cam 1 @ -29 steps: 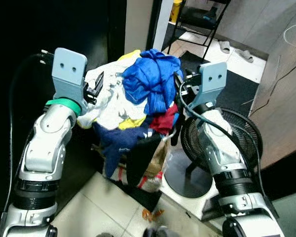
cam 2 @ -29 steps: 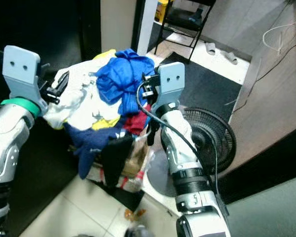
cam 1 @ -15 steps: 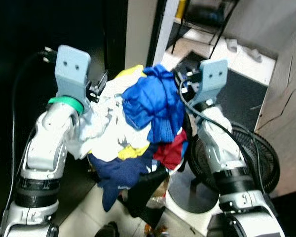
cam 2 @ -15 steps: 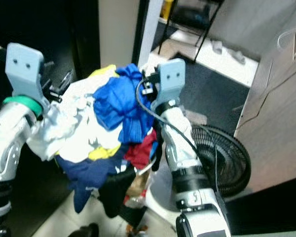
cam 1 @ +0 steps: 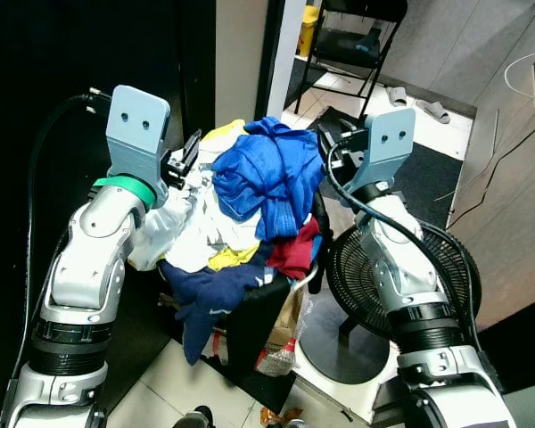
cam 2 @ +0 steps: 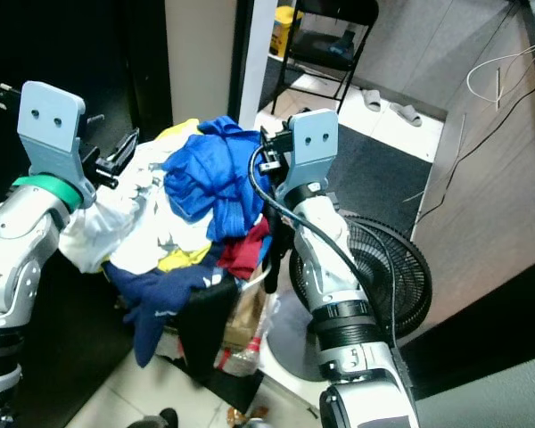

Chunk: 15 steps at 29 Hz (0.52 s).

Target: Clothes washing

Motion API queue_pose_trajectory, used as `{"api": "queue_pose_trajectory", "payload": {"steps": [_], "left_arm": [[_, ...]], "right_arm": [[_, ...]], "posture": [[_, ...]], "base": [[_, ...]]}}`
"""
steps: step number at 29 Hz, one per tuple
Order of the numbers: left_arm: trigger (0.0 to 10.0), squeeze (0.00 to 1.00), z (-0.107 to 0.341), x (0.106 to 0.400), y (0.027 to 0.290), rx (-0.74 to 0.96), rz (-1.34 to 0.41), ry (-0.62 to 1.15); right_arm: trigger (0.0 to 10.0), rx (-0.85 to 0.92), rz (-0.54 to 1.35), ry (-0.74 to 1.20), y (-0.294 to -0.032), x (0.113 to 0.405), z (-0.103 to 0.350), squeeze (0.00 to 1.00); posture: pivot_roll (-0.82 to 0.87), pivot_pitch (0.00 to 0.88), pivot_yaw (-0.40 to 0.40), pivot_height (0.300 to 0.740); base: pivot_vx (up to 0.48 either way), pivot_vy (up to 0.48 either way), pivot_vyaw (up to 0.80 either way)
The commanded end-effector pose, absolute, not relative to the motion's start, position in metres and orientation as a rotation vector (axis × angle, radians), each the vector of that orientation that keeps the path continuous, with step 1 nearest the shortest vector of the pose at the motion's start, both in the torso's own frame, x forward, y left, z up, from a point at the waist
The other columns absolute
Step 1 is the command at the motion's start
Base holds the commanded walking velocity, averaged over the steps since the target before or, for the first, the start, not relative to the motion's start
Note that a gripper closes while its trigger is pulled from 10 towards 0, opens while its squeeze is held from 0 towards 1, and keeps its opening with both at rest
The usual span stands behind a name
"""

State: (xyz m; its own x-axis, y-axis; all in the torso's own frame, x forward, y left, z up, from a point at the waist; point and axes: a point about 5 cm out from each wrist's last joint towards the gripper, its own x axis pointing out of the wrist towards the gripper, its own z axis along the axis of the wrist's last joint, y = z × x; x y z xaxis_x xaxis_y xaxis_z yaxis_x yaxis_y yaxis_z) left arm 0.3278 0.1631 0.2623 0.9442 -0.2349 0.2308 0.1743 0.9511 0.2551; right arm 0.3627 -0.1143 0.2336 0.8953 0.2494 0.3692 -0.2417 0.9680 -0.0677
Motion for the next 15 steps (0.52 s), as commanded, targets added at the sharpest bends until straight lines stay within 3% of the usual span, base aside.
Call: {"api": "queue_pose_trajectory", "payload": {"steps": [1,10,15], "left_arm": [[10.0,0.00,0.257,0.326,0.160,0.246,-0.236,-0.248],[10.0,0.00,0.245,0.325,0.158,0.307,-0.311,-0.199],[10.0,0.00,0.238,0.316,0.144,0.392,-0.438,-0.185]], "right_arm": [[10.0,-0.029,0.243,-0.373,-0.119,0.362,0.229,0.00],[10.0,-0.029,0.243,-0.372,-0.118,0.362,0.229,0.00],[10.0,-0.032,0.237,-0.368,-0.121,0.362,0.228,0.00]], "posture": [[0.08,0.056,-0.048,0.740],[0.08,0.062,-0.049,0.740],[0.08,0.069,-0.047,0.740]], "base": [[0.000,0.000,0.00],[0.000,0.000,0.00],[0.000,0.000,0.00]]}}
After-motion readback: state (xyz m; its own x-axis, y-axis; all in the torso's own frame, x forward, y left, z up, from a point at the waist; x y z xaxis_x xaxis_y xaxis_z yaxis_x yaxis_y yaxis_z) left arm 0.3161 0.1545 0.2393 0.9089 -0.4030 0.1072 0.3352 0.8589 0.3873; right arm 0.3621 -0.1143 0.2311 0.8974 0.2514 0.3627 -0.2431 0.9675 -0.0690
